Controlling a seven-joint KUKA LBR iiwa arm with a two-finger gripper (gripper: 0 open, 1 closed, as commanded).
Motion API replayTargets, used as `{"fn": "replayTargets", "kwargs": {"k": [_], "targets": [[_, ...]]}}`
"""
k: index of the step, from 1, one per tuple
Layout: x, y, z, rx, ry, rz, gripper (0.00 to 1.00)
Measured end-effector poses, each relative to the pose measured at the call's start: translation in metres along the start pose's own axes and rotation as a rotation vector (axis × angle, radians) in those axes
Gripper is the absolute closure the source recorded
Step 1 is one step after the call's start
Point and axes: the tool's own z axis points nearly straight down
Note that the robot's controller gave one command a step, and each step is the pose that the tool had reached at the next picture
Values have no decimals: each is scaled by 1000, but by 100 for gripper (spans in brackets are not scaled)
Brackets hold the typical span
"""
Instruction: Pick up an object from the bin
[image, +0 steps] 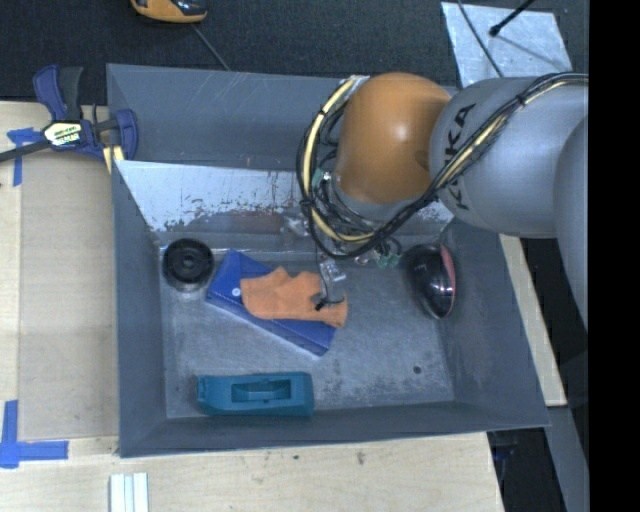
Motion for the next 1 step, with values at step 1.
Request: {"fn": "replayTargets", "kwargs": {"k": [1], "targets": [[1, 7, 69, 1, -5, 25, 100]]}}
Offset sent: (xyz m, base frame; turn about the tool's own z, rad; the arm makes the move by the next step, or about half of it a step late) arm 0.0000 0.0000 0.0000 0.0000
